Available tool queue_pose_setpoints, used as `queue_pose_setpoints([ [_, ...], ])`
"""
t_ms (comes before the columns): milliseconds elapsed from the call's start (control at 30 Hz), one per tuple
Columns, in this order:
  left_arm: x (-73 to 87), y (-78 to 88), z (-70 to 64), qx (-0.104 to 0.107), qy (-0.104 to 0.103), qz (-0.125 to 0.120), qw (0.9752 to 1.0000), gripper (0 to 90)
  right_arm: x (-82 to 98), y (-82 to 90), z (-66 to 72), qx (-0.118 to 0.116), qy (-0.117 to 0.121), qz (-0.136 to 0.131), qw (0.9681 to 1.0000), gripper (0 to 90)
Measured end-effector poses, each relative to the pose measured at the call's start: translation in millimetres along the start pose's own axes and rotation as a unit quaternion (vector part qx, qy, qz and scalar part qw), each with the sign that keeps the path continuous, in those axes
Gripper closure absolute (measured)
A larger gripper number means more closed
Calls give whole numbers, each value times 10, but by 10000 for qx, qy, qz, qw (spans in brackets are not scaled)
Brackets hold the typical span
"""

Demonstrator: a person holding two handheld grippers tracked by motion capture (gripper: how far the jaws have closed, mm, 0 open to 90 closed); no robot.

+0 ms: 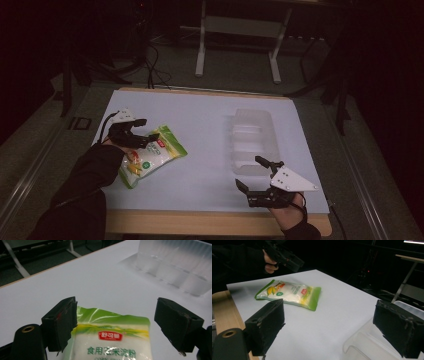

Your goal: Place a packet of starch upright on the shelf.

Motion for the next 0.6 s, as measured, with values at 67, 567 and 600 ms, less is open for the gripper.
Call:
queue_pose_setpoints([
  [67, 8, -62, 51, 3, 48, 107, 9999, 186, 3, -5, 4, -23, 16, 11, 10000, 101],
  [567, 190, -545, 364, -112, 381, 908, 9951, 213, 36, -31, 10, -112, -6, 94, 9999, 101],
  [600, 195, -566, 373, -112, 399, 941, 9947, 213, 39, -32, 10, -110, -2, 102, 9999, 101],
])
Point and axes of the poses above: each handheld gripper's, and its own axes: y roughly backward along the jaws, x roughly out of its underside, z roughly to its left, the point moved 4 cm from there along -y, roughly forward along the jaws, and after that the axes turned 5 degrees about -z, right-handed, at the moved point
